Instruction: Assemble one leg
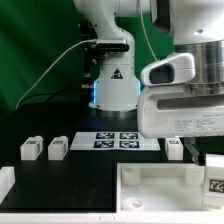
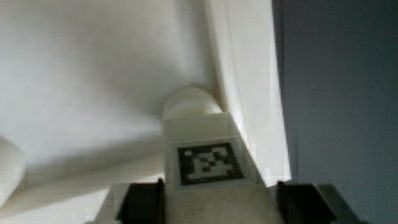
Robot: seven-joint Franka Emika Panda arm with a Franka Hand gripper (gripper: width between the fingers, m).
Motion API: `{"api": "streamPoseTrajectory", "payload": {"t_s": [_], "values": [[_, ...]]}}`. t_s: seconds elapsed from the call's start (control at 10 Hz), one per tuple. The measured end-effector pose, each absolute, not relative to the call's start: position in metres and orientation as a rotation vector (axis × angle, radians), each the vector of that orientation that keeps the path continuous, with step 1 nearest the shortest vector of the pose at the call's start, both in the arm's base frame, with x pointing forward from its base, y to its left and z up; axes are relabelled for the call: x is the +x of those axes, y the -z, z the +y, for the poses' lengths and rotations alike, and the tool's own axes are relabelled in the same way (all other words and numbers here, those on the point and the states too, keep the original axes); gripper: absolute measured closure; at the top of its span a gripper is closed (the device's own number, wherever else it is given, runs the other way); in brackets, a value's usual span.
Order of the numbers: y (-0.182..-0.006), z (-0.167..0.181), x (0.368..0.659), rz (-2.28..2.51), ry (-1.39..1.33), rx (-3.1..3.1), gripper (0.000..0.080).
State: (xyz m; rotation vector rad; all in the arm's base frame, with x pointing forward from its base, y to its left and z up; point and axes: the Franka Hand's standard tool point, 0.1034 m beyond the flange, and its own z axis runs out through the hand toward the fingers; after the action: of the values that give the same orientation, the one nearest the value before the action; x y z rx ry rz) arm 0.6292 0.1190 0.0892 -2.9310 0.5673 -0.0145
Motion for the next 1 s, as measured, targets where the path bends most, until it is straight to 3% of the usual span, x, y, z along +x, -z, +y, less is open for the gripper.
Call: {"api": "streamPoseTrajectory", "payload": {"t_s": [0.6,0.8,1.0], "values": [[-0.089,0.124,0.628,1.546,-0.068,-2.507,0.0496],[-0.088,0.140,0.626,1.899,-0.119,-2.227,0.0496],[-0.087,0.142,0.628,1.999,-0.117,-2.085,0.0500]]}}
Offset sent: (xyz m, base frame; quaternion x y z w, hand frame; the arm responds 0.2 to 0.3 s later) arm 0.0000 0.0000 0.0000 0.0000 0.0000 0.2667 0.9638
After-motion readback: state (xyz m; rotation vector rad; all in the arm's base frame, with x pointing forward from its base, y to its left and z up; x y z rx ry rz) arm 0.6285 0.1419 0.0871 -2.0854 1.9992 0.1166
